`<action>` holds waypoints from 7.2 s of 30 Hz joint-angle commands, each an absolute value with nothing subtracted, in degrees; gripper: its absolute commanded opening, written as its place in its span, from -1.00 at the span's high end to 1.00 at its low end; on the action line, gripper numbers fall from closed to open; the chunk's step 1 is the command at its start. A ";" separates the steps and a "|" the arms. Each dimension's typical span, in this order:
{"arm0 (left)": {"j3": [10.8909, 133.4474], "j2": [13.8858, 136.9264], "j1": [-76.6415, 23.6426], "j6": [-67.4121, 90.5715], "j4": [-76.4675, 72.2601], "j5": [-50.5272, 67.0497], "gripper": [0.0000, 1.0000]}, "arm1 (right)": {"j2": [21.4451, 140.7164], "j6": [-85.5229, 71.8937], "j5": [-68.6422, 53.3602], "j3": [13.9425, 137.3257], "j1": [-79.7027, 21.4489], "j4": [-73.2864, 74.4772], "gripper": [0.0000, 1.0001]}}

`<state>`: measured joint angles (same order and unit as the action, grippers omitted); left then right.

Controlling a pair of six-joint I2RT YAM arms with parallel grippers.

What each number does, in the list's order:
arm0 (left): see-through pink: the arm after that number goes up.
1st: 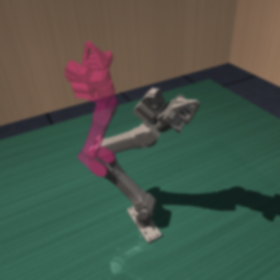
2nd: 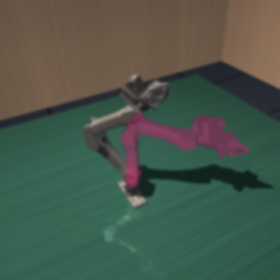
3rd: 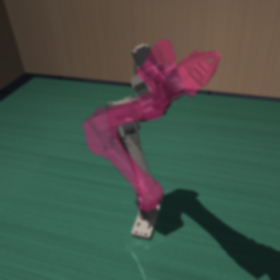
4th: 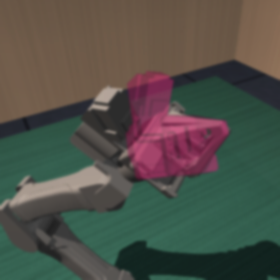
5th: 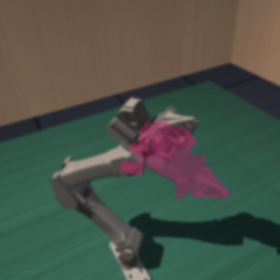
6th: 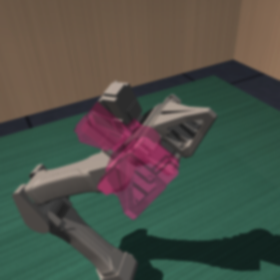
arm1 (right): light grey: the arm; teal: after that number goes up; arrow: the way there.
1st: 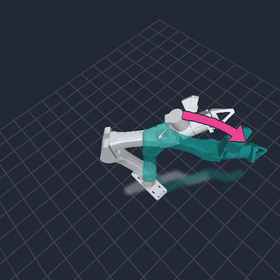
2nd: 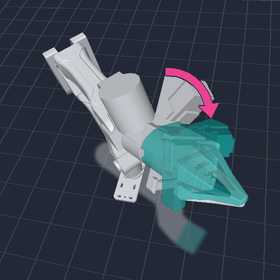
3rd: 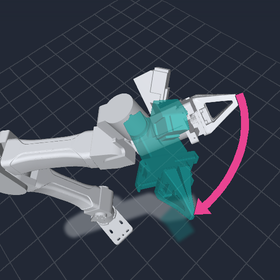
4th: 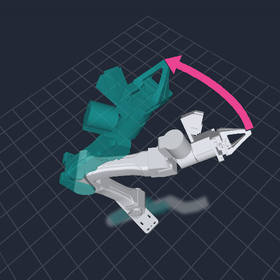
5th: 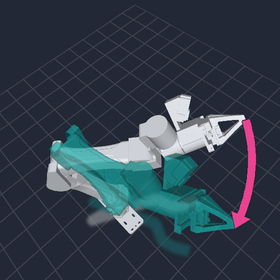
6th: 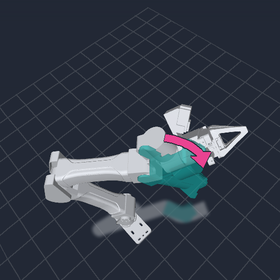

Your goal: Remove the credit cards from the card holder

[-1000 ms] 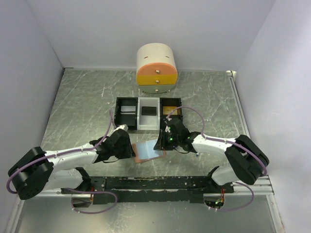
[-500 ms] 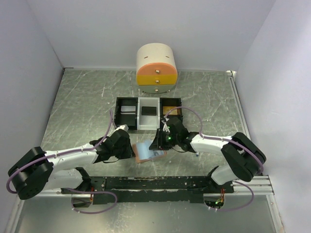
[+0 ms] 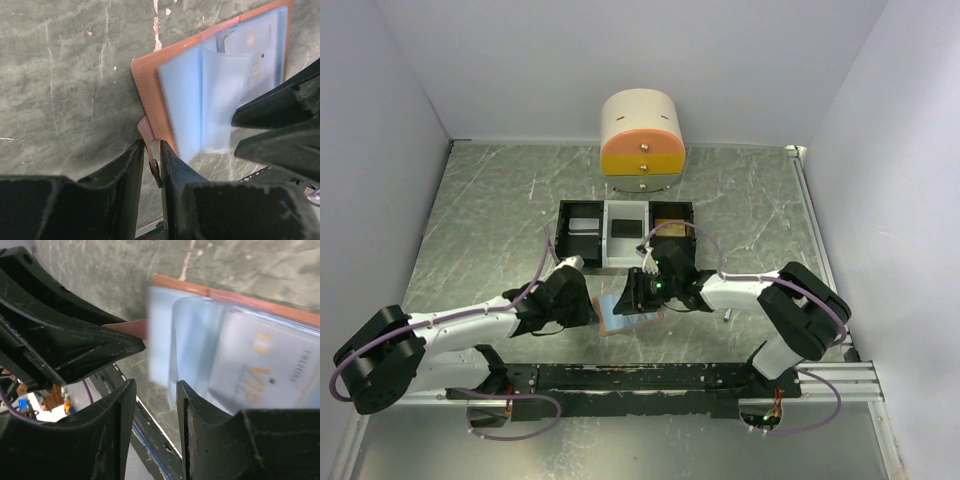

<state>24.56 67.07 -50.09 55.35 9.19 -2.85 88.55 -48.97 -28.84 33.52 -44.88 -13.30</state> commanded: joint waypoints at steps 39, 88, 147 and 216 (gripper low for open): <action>28.62 68.56 -52.38 54.65 7.86 -6.33 -0.45 | 81.55 -43.79 -9.81 34.72 -43.73 2.13 -0.02; 29.99 73.76 -54.06 54.05 10.50 -8.35 0.25 | 79.42 -51.18 -21.27 31.83 -43.72 -9.41 0.19; 34.92 66.71 -56.69 54.39 4.32 -3.45 0.01 | 85.20 -48.98 -24.63 31.60 -43.23 -13.14 0.26; 34.29 80.52 -59.50 60.36 15.60 -14.74 0.66 | 89.87 -52.39 -27.72 30.75 -43.03 -18.51 1.00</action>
<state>35.27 80.16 -59.09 60.47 12.36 -13.08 91.59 -51.03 -25.06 31.03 -42.68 -16.21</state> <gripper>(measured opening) 0.170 0.012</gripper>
